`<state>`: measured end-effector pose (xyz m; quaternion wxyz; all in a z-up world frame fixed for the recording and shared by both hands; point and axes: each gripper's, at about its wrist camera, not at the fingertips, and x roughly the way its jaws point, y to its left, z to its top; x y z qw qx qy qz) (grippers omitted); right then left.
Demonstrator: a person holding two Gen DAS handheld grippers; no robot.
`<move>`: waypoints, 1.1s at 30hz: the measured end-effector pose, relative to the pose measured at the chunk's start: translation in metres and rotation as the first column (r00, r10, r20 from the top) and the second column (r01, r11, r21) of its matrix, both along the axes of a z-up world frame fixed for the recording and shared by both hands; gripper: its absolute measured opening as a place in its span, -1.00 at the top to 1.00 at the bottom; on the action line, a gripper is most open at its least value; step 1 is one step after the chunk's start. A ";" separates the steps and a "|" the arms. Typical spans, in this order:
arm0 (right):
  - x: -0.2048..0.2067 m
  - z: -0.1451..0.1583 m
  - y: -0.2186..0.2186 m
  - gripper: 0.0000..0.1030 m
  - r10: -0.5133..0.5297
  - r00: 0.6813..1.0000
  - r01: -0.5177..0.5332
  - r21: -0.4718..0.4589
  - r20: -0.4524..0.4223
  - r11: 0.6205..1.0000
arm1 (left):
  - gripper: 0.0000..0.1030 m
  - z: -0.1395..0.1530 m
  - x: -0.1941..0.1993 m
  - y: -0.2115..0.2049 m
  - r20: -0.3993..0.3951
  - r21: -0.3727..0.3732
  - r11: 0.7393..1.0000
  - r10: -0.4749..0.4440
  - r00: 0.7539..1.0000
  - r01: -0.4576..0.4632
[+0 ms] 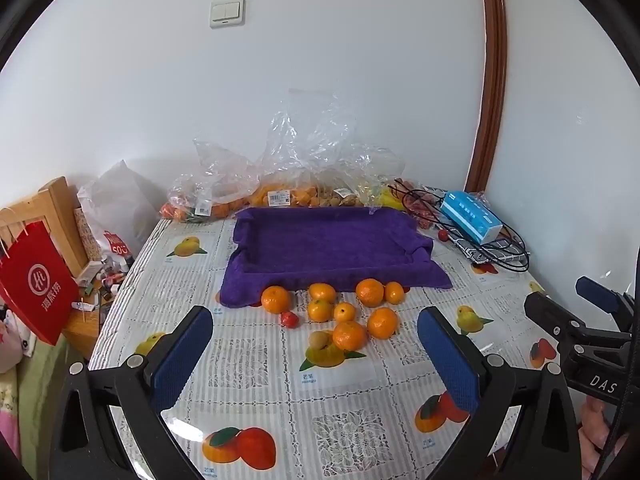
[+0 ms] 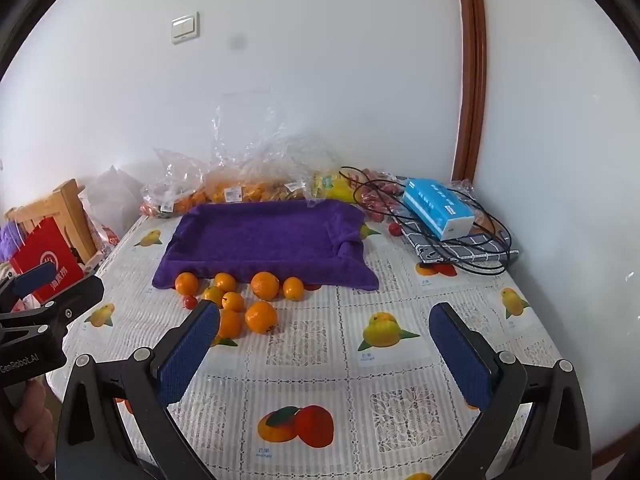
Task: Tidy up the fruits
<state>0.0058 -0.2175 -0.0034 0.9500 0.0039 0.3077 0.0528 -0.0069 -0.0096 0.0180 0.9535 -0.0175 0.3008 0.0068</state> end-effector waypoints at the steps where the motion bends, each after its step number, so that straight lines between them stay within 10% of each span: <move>1: 0.000 0.000 0.000 -1.00 -0.001 1.000 0.001 0.001 0.000 1.000 | -0.99 -0.004 -0.002 0.002 0.005 0.000 1.000 0.003 1.000 -0.003; 33: -0.007 0.003 0.003 -1.00 0.003 1.000 -0.003 0.026 0.020 1.000 | -0.99 -0.009 -0.006 0.011 0.009 -0.031 0.999 0.016 1.000 -0.016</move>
